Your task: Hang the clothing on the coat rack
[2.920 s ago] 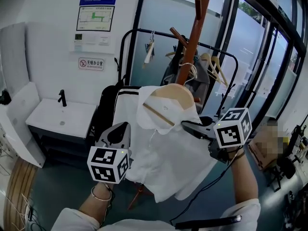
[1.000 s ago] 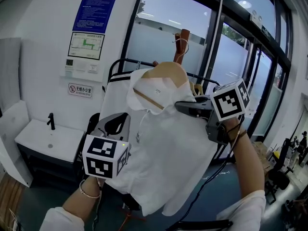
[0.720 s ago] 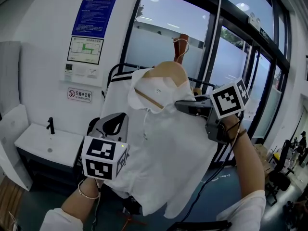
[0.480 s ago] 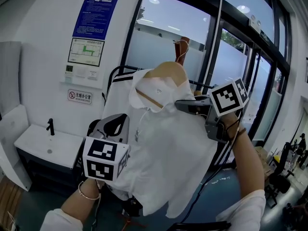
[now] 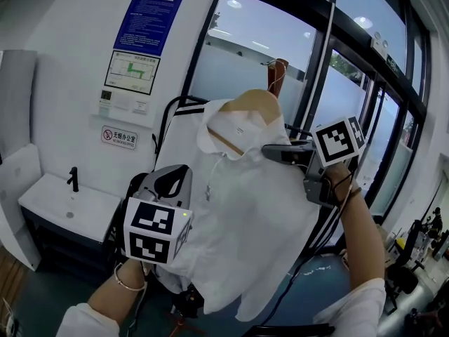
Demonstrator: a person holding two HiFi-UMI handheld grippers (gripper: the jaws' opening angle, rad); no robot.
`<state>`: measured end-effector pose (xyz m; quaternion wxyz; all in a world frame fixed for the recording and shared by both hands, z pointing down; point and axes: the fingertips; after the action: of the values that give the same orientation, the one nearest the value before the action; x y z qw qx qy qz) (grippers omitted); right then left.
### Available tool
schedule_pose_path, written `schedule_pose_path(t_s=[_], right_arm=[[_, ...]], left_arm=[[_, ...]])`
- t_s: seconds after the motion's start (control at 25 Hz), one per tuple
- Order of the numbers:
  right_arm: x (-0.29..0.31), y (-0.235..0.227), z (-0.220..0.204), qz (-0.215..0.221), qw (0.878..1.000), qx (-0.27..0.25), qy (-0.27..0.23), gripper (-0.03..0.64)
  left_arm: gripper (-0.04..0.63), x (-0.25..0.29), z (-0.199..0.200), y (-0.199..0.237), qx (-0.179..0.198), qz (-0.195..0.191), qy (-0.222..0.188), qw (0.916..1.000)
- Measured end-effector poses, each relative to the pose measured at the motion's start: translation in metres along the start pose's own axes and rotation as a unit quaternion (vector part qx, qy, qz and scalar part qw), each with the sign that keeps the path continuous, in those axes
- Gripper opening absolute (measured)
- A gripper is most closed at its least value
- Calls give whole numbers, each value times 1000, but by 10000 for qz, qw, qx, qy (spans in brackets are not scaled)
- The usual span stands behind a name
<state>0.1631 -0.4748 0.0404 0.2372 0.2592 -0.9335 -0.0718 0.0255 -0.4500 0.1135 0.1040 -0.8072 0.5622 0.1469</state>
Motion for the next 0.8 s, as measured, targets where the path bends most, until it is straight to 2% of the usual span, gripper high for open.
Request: schedule_pose_path(t_s=[0.8], right_arm=[[11, -14, -14, 151, 9995, 290, -9, 28]], left_arm=[[8, 5, -21, 0, -84, 20, 207, 9997]])
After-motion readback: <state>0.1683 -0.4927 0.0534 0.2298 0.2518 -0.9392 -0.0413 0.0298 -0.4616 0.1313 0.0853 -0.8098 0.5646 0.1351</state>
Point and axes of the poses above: the fingertips, and each gripper's own axes: x forward along the fingers, y to its left, z out of its top, and after that the axes turned 9 degrees about -x, right-handed
